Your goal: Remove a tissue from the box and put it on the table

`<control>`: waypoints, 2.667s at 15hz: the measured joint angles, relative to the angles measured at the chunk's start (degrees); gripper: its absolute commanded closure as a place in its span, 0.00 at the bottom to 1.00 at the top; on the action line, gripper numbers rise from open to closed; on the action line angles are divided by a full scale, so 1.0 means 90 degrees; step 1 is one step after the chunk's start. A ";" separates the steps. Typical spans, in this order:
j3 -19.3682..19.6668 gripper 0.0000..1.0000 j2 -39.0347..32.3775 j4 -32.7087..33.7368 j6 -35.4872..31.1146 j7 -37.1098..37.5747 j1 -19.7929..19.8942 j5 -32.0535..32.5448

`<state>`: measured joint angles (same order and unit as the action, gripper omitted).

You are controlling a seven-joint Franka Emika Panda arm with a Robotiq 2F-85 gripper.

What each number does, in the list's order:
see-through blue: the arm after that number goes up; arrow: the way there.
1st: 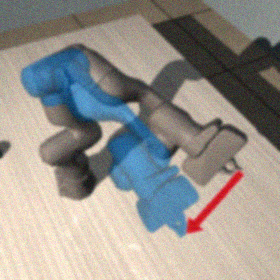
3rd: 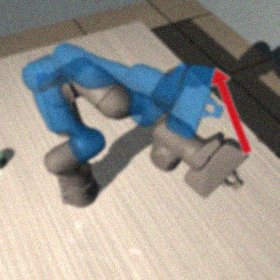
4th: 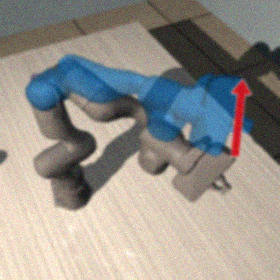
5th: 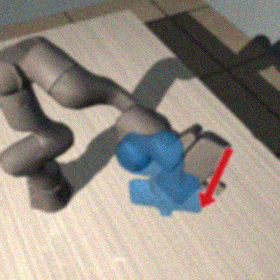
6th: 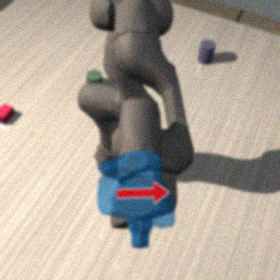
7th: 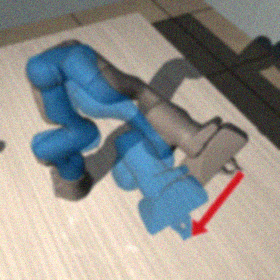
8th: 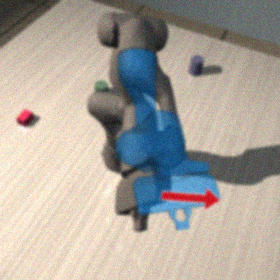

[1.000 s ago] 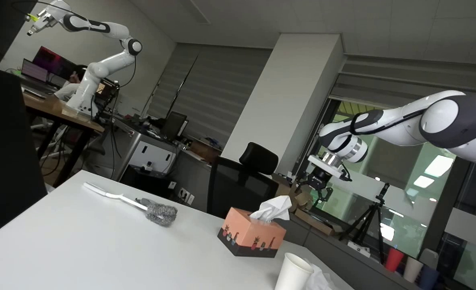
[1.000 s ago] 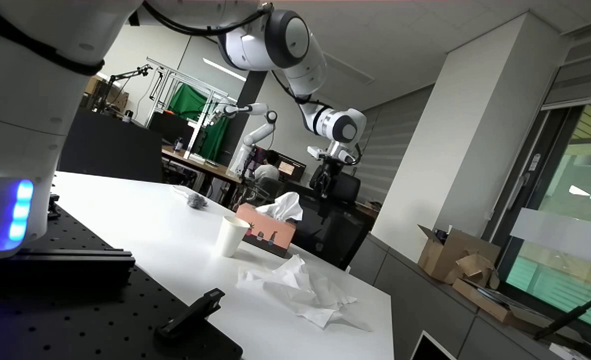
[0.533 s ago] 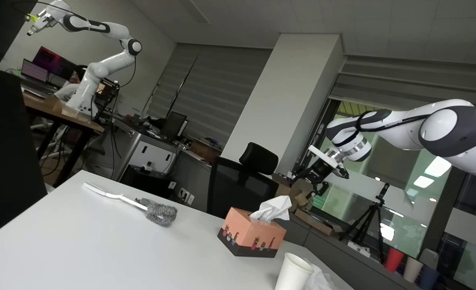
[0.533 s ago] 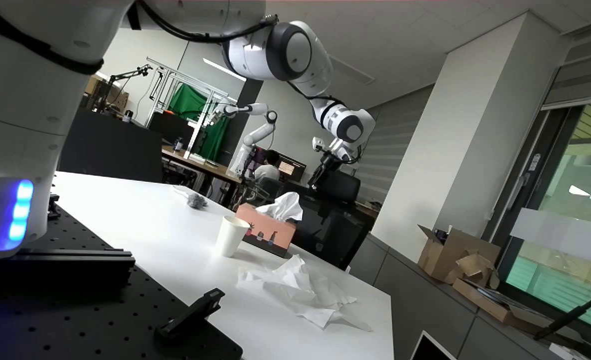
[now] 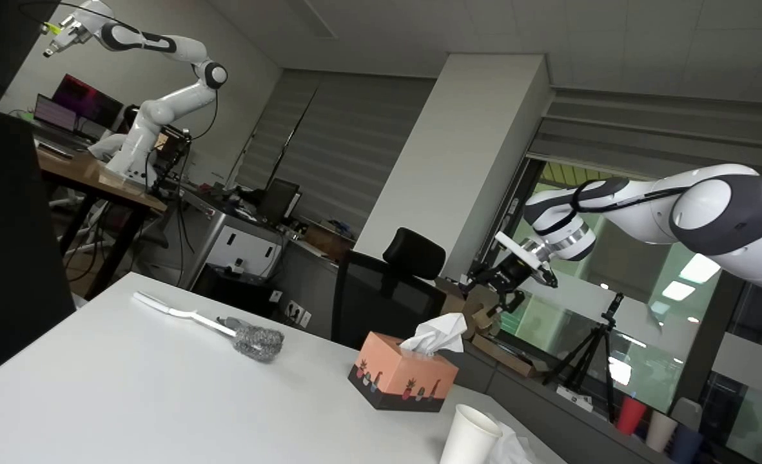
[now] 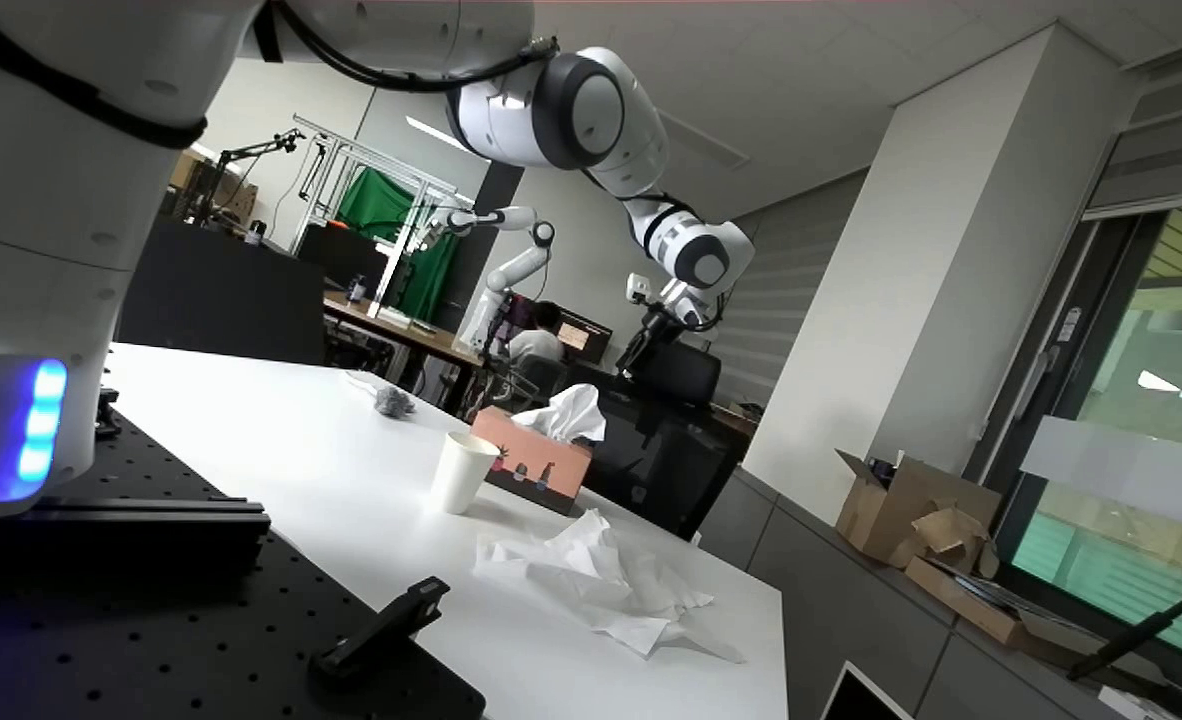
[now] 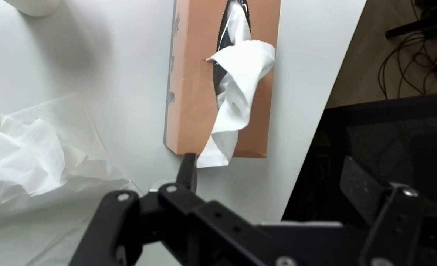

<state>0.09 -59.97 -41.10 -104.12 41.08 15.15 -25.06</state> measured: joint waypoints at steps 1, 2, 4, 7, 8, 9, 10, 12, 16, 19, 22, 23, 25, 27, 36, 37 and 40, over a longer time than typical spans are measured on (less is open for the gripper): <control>0.0000 0.00 0.0000 -0.0008 -0.0004 -0.0017 -0.0003 0.0008; 0.0000 0.00 -0.0005 -0.0030 0.0061 -0.0036 -0.0005 0.0022; 0.0000 0.00 -0.0040 -0.0052 0.0314 -0.0051 -0.0002 0.0023; 0.0003 0.00 -0.0133 -0.0052 0.0585 -0.0049 0.0022 0.0022; 0.0009 0.00 -0.0166 -0.0052 0.0652 -0.0047 0.0033 0.0022; 0.0021 0.00 -0.0195 -0.0052 0.0694 -0.0046 0.0042 0.0022; 0.0032 0.00 -0.0226 -0.0052 0.0702 -0.0046 0.0049 0.0022; 0.0038 0.27 -0.0295 -0.0051 0.0658 -0.0052 0.0067 0.0017; 0.0030 0.55 -0.0454 -0.0051 0.0407 -0.0149 0.0091 0.0004; 0.0026 0.75 -0.0536 -0.0051 0.0300 -0.0229 0.0097 0.0003; 0.0024 0.96 -0.0567 -0.0051 0.0271 -0.0298 0.0098 0.0003; 0.0020 0.99 -0.0574 -0.0051 0.0272 -0.0326 0.0098 0.0003; 0.0007 1.00 -0.0580 -0.0051 0.0281 -0.0372 0.0097 0.0003; -0.0019 1.00 -0.0580 -0.0050 0.0297 -0.0429 0.0096 0.0004; -0.0143 1.00 -0.0458 0.0189 0.0330 -0.0439 -0.0088 0.0005; -0.0147 1.00 -0.0379 0.0302 0.0347 -0.0431 -0.0166 0.0014; -0.0098 1.00 -0.0029 0.0649 0.0473 -0.0403 -0.0408 0.0173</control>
<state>-0.79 -60.23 -35.26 -99.86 37.46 11.49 -23.50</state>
